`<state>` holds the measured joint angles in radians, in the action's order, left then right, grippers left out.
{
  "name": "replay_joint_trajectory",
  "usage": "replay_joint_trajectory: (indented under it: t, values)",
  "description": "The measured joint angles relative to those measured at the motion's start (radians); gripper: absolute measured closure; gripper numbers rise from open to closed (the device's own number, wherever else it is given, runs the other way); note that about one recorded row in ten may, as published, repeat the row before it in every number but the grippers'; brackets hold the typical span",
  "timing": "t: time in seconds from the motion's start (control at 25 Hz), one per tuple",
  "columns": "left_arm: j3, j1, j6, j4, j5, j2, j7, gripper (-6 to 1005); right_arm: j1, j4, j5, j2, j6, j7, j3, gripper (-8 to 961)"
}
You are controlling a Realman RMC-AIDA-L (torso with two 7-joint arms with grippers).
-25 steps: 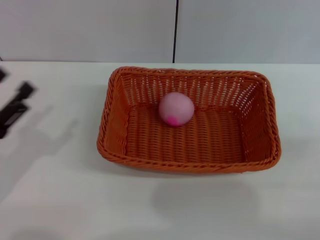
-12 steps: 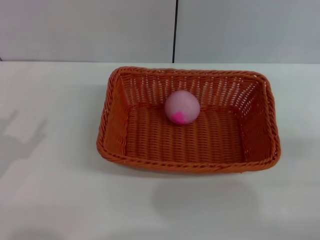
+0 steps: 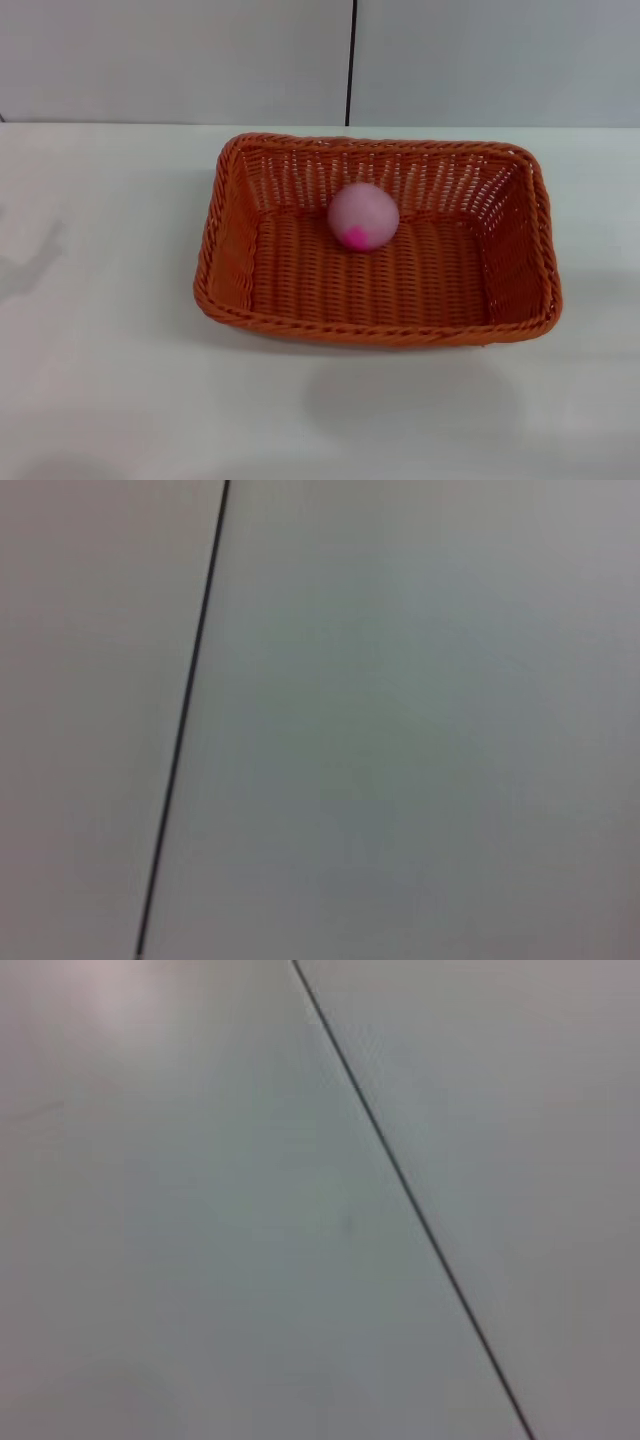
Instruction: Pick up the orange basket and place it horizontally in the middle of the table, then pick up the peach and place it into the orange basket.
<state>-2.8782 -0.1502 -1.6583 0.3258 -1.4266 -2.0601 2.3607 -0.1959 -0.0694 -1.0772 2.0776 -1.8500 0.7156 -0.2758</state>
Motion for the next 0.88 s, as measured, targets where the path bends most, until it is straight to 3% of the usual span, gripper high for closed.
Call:
replay_joint_trajectory:
  t: [0.28, 0.36, 0.56, 0.88]
  values:
    - [-0.003, -0.005, 0.034, -0.031, 0.045, -0.004, 0.036, 153, -0.037, 0.006, -0.003, 0.001, 0.07, -0.081, -0.006, 360]
    - [-0.003, 0.003, 0.012, -0.11, 0.127, -0.005, 0.036, 153, -0.072, 0.006, -0.001, 0.001, 0.129, -0.097, 0.011, 360]
    - [-0.003, 0.019, -0.003, -0.173, 0.175, -0.008, 0.048, 153, -0.108, -0.005, 0.0, -0.002, 0.186, -0.106, 0.077, 360]
    - [0.003, 0.057, -0.018, -0.209, 0.178, -0.008, 0.065, 153, -0.106, -0.031, 0.001, -0.003, 0.207, -0.119, 0.087, 360]
